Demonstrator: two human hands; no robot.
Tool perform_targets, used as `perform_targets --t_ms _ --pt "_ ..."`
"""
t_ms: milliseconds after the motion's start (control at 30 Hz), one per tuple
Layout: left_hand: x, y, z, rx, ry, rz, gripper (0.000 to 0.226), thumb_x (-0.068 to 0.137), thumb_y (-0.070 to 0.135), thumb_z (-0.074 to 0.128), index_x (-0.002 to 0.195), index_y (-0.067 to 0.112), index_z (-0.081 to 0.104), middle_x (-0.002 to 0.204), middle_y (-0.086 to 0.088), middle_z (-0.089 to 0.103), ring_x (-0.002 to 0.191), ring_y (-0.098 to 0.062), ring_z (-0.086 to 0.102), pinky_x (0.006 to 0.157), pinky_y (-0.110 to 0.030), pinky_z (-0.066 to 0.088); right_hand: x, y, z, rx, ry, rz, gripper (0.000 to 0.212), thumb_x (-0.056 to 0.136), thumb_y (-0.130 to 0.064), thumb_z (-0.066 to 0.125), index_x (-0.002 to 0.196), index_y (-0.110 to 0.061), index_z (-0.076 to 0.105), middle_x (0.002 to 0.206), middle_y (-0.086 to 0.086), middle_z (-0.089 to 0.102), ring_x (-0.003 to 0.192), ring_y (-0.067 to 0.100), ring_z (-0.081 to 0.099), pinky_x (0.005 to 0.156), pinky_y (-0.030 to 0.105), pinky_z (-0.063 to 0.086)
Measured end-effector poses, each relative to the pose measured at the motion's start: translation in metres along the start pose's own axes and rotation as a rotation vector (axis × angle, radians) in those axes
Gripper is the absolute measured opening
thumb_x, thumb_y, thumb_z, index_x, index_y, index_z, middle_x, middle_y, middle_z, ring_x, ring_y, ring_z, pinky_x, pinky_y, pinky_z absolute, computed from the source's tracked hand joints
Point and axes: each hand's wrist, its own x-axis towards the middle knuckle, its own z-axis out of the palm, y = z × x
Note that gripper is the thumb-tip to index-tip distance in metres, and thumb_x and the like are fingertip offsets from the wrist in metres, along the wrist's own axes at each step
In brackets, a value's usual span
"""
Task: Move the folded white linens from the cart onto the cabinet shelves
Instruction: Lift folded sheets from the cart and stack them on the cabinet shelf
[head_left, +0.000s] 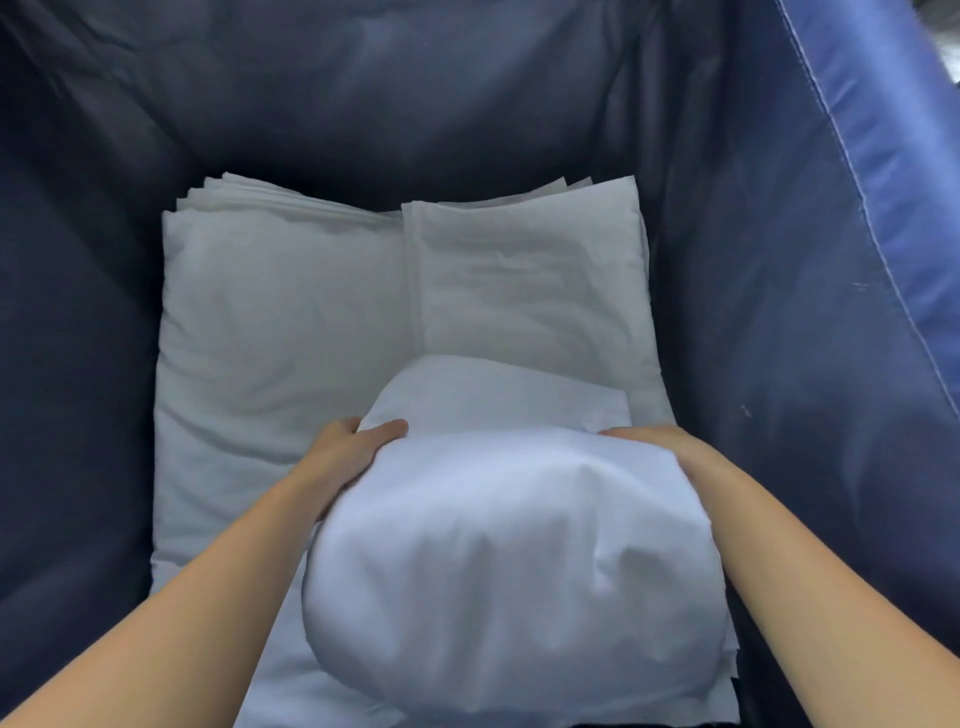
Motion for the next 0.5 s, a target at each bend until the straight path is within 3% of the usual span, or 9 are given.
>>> perform_targets --t_ms 67,200,400,500 --pt "0.002 -0.005 0.004 -0.009 0.063 0.063 0.028 0.089 0.03 0.073 0.104 0.006 0.071 0.084 0.001 0.07 0.067 -0.009 0.064 0.045 -0.013 0.043 0.003 0.004 -0.003 0.048 0.108 -0.05 0.009 0.09 -0.014 0.066 0.094 -0.006 0.066 0.072 0.001 0.063 0.053 0.011 0.056 0.035 0.01 0.037" --pt "0.001 -0.007 0.01 -0.09 0.161 0.179 0.023 0.09 0.026 0.072 0.102 0.006 0.071 0.088 0.0 0.073 0.069 -0.006 0.065 0.048 -0.009 0.043 0.003 -0.002 -0.005 0.148 0.157 -0.264 0.01 0.089 -0.007 0.067 0.099 -0.009 0.069 0.084 0.0 0.073 0.065 0.013 0.068 0.048 0.014 0.049" --pt "0.013 0.049 0.023 -0.292 0.266 0.372 0.011 0.092 0.025 0.071 0.1 0.017 0.069 0.092 0.006 0.074 0.08 -0.004 0.071 0.063 -0.016 0.053 0.02 -0.051 -0.03 0.189 0.361 -0.55 0.017 0.09 -0.001 0.065 0.106 -0.007 0.067 0.099 0.0 0.072 0.081 0.006 0.068 0.057 0.01 0.05" --pt "0.027 0.082 0.032 -0.383 0.274 0.419 0.013 0.093 0.025 0.069 0.104 0.017 0.068 0.096 0.003 0.075 0.086 -0.013 0.072 0.072 -0.028 0.057 0.037 -0.083 -0.042 0.126 0.499 -0.648 0.012 0.089 -0.006 0.067 0.1 -0.008 0.067 0.094 0.0 0.072 0.084 0.014 0.068 0.063 0.017 0.049"
